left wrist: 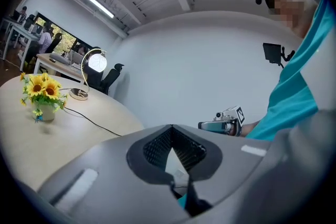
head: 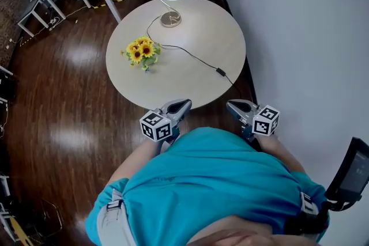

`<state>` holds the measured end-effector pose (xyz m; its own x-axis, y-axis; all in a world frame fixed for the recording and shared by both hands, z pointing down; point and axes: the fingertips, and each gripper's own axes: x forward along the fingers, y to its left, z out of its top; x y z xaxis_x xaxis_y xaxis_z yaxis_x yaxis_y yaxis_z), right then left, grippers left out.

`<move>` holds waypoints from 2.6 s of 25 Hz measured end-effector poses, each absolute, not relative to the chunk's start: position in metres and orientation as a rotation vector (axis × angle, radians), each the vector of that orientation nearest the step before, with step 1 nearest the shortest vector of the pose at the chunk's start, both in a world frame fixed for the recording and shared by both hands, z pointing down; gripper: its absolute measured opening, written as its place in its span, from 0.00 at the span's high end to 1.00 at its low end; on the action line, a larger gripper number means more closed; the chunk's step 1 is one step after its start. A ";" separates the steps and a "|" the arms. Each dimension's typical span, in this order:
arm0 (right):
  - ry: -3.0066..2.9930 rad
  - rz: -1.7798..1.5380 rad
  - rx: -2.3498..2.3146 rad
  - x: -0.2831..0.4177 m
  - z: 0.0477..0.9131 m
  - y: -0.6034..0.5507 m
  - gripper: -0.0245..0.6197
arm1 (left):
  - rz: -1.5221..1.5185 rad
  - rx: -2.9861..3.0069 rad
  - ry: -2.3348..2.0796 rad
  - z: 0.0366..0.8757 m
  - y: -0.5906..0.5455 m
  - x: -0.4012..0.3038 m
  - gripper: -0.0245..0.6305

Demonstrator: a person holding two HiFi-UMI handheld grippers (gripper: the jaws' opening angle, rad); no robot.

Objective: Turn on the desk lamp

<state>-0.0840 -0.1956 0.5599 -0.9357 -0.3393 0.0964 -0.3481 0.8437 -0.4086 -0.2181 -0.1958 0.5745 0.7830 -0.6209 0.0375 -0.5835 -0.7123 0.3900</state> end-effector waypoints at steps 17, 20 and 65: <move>-3.024 0.722 0.327 0.082 0.591 -0.059 0.96 | -0.039 2.499 -1.085 0.586 -0.038 -0.034 0.92; -3.023 0.699 0.284 0.066 0.589 -0.041 0.96 | -0.011 2.516 -1.095 0.592 -0.012 -0.040 0.92; -3.079 0.626 0.394 0.112 0.588 0.265 0.96 | 0.032 2.646 -1.048 0.575 0.281 -0.021 0.93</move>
<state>0.1119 0.2645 0.5878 -0.9687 -0.2469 0.0244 -0.2369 0.8909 -0.3876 -0.0215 0.2810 0.5746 0.7346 -0.6665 0.1274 -0.6729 -0.6915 0.2627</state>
